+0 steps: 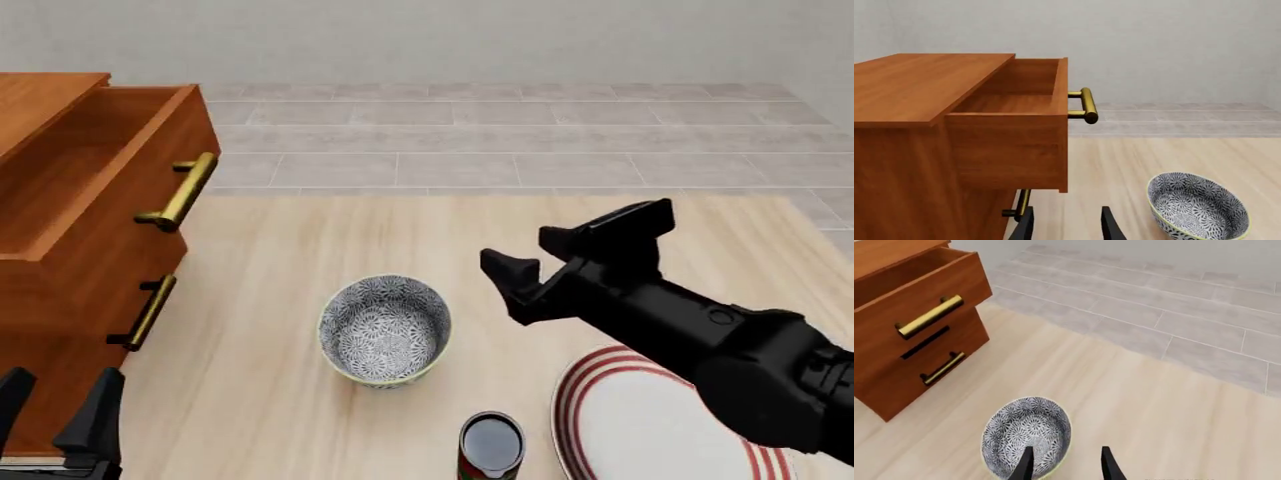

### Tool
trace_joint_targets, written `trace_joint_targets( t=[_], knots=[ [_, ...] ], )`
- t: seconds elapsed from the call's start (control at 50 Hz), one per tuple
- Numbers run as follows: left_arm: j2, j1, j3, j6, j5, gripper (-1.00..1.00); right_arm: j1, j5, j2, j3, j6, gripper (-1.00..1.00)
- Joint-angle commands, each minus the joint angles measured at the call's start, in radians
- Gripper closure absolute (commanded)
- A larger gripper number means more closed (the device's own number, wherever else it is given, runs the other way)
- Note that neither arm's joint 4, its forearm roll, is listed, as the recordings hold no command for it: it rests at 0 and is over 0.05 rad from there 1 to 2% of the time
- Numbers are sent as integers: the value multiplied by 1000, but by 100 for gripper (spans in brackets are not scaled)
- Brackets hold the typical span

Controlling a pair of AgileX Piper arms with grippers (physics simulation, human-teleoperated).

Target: Put the bowl on the plate.

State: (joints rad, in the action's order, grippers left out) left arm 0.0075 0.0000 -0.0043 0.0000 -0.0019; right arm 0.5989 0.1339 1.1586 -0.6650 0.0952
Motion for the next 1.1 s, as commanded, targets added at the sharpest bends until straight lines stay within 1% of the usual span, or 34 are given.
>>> trace_joint_targets(
  t=[0.02, 0.04, 0.06, 0.08, 0.12, 0.2, 0.3, 0.38, 0.44, 0.5, 0.58, 0.6, 0.62, 0.66, 0.72, 0.74, 0.78, 0.8, 0.92, 1.1],
  knots=[
    [0, 0, 0, 0, 0, -100, 81, -50, 100, -53, 44, -100],
    [0, 0, 0, 0, 0, -100, 81, -47, 104, -56, 45, -100],
    [0, 0, 0, 0, 0, -100, 97, -53, 116, -59, 64, -100],
    [0, 0, 0, 0, 0, -100, 90, -58, 133, -73, 46, -100],
    [0, 0, 0, 0, 0, -100, 96, -66, 149, -81, 55, -100],
    [0, 0, 0, 0, 0, -100, 96, -78, 189, -98, 34, -100],
    [0, 0, 0, 0, 0, -100, 109, -96, 223, -116, 52, -100],
    [0, 0, 0, 0, 0, -100, 102, -110, 255, -137, 43, -100],
    [0, 0, 0, 0, 0, -100, 99, -121, 276, -154, 58, -100],
    [0, 0, 0, 0, 0, -100, 97, -128, 280, -165, 85, -100],
    [0, 0, 0, 0, 0, -100, 93, -141, 293, -180, 72, -100],
    [0, 0, 0, 0, 0, -100, 80, -151, 312, -193, 58, -100],
    [0, 0, 0, 0, 0, -100, 80, -151, 312, -193, 58, -100],
    [0, 0, 0, 0, 0, -100, 55, -167, 343, -216, 42, -100],
    [0, 0, 0, 0, 0, -100, 56, -167, 350, -218, 50, -100],
    [0, 0, 0, 0, 0, -100, 43, -173, 366, -227, 38, -100],
    [0, 0, 0, 0, 0, -100, 48, -170, 377, -228, 52, -100],
    [0, 0, 0, 0, 0, -100, 39, -172, 391, -237, 43, -100],
    [0, 0, 0, 0, 0, -100, 39, -184, 442, -257, 60, -100],
    [0, 0, 0, 0, 0, -100, 15, -194, 501, -287, 45, -100]
  ],
)
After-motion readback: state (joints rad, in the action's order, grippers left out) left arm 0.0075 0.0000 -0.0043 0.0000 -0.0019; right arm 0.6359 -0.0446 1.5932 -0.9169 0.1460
